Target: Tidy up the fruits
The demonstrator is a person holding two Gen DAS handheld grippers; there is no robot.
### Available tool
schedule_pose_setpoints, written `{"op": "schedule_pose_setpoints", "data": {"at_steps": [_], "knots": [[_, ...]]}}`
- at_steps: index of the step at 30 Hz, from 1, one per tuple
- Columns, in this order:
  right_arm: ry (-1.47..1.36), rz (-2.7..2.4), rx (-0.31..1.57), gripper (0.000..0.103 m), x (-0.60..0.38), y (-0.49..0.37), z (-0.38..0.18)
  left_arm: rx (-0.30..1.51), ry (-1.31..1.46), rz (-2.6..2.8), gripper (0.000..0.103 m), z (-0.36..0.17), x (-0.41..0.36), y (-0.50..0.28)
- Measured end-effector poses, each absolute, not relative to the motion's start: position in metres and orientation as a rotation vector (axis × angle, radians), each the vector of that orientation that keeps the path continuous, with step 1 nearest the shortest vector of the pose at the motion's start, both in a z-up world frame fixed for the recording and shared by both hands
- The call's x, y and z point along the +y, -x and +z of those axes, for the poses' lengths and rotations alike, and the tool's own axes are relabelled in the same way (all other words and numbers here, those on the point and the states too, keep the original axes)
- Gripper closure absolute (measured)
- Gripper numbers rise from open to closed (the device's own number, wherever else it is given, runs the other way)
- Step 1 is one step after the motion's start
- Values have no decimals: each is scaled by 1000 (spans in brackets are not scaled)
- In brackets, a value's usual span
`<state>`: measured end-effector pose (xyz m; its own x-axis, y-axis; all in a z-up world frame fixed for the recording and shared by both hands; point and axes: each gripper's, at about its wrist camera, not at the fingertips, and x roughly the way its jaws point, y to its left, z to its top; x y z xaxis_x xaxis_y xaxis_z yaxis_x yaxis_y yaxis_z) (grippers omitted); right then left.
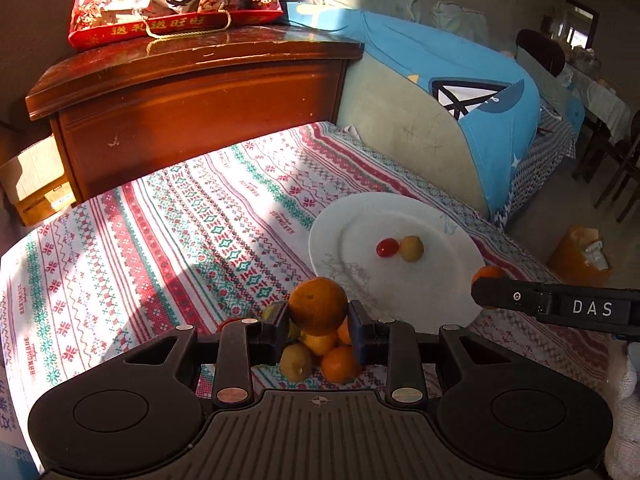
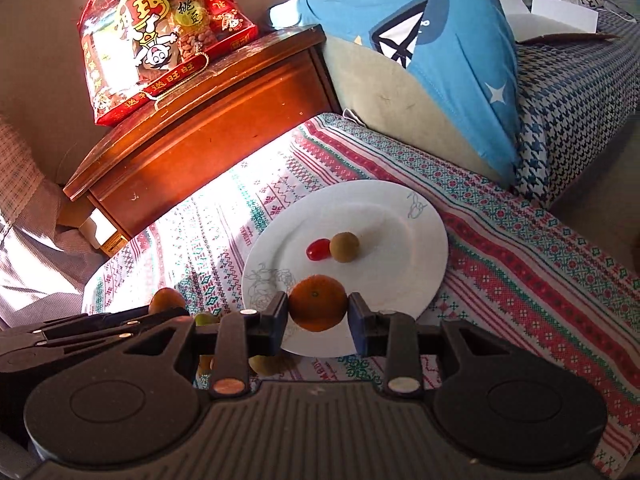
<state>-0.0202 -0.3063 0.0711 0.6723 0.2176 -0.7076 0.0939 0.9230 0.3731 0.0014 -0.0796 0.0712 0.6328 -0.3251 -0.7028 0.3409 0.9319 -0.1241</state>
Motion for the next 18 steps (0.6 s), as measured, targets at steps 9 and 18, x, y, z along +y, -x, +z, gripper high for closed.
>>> {"op": "schedule_pose_setpoints", "data": {"at_steps": [9,18], "knots": [[-447,20,893,70,-317,-3,54,846,-34,-427,74,53,-113,-30],[-502,-11,924,70,-327,-13,40,880,-21,-445,74,36,-135,-49]]}}
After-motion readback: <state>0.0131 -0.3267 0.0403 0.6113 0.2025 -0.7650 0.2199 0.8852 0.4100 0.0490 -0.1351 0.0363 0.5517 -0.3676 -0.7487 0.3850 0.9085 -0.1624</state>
